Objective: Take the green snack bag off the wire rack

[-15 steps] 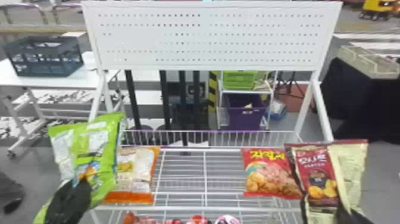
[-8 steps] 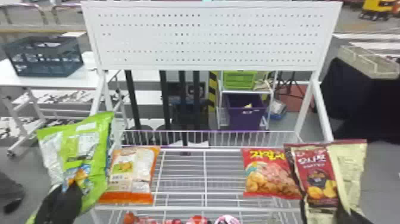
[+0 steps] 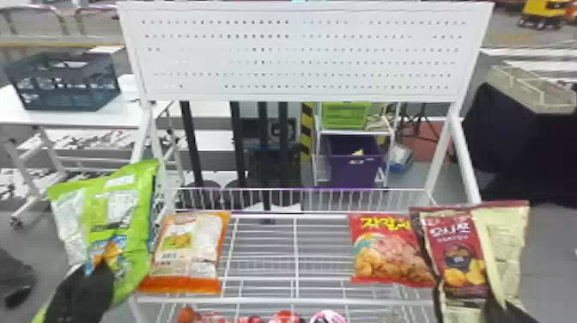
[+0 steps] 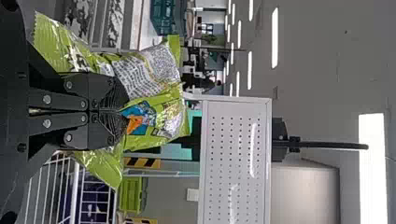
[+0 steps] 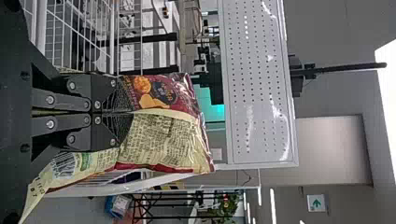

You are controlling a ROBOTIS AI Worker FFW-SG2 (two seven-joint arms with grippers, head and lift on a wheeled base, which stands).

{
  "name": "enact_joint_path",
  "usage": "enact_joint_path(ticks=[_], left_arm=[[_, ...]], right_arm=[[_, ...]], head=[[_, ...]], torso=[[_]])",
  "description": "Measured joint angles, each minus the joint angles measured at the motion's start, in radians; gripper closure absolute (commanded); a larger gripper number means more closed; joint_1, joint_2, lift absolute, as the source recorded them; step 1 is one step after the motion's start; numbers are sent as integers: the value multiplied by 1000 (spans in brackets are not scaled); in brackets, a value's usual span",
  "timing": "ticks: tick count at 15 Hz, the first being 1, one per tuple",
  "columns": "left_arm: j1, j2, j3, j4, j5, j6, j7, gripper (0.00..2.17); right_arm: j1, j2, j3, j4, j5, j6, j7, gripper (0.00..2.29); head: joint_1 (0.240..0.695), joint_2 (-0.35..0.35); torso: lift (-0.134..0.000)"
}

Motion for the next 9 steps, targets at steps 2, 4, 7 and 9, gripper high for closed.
enact_joint_path(ticks=[2,4,7,9], left_arm=[[0,0,0,0,0,0,0,1710],[0,0,0,0,0,0,1,1710],[0,0,0,0,0,0,2,1706],[0,0,-1,0,0,0,2,1710]], right_arm=[[0,0,-1,-1,0,0,0,2243],[0,0,-1,-1,0,0,0,2243],[1,0,-2,-1,0,0,0,2243],[1,1,-2,-1,0,0,0,2243]], head=[[499,0],[499,0],[499,0],[499,0]], torso=[[0],[0],[0],[0]])
